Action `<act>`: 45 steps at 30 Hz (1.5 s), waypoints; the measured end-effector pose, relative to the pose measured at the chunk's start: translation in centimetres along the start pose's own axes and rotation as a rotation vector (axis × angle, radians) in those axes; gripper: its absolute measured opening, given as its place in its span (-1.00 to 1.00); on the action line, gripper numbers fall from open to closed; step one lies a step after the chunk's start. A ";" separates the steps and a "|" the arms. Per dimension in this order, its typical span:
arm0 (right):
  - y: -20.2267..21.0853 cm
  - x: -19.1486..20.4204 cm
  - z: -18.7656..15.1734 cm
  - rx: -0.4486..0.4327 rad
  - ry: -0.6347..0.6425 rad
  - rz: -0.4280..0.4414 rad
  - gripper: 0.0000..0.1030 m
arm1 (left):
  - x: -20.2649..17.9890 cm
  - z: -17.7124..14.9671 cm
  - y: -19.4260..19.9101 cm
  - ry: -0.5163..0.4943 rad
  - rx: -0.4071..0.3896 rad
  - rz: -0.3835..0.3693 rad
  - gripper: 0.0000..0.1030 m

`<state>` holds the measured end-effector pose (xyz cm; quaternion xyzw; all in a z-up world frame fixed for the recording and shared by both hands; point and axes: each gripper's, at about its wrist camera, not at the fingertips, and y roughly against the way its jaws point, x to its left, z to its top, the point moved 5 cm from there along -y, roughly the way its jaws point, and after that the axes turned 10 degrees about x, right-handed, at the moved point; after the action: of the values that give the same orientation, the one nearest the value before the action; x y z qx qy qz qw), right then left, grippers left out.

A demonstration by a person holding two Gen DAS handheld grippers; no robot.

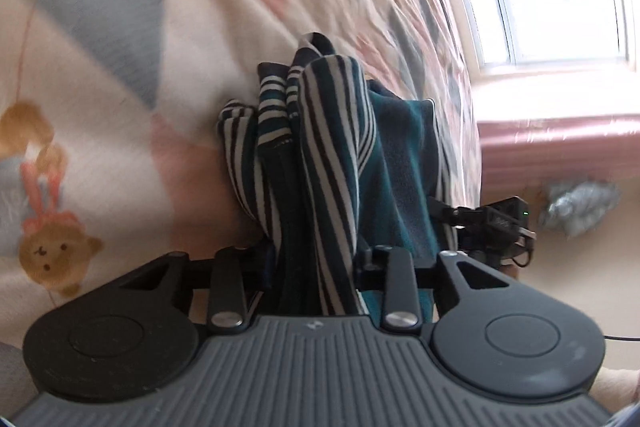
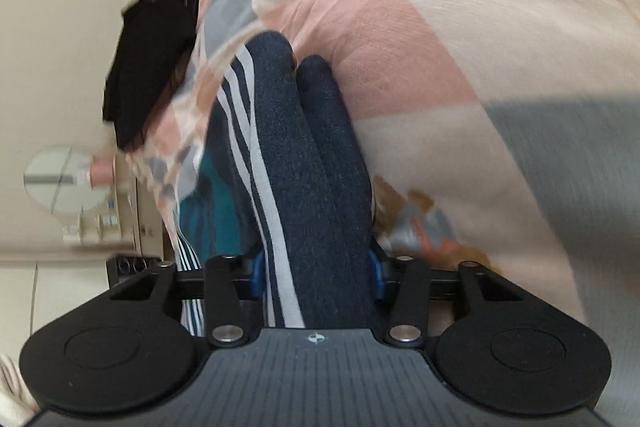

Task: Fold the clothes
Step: 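Carry the folded sweater with both tools toward the clothes stack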

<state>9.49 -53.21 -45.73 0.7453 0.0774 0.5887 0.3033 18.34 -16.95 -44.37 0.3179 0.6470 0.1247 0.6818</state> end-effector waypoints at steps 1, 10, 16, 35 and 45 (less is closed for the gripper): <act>0.5 0.2 -0.9 -0.035 -0.014 0.012 -0.19 | -0.8 0.1 0.1 -0.024 0.011 0.007 -0.48; 5.9 0.5 -15.4 -0.387 -0.202 0.157 -0.20 | -11.7 -1.3 -2.1 -0.316 0.194 0.096 -0.49; 9.8 -1.1 -30.2 -0.686 -0.373 0.279 -0.20 | -21.2 -7.5 -9.3 -0.528 0.392 0.105 -0.49; 21.9 -7.7 -73.7 -1.939 -0.793 0.453 -0.20 | -60.1 -43.9 -46.2 -1.372 1.031 -0.032 -0.49; 21.9 -14.2 -74.7 -2.258 -0.945 0.563 -0.20 | -61.3 -52.4 -57.2 -1.493 1.150 0.008 -0.48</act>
<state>-69.01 -50.59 -36.40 0.1989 -0.7466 0.0465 0.6331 -53.89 -82.18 -27.07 0.6056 0.0038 -0.4472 0.6582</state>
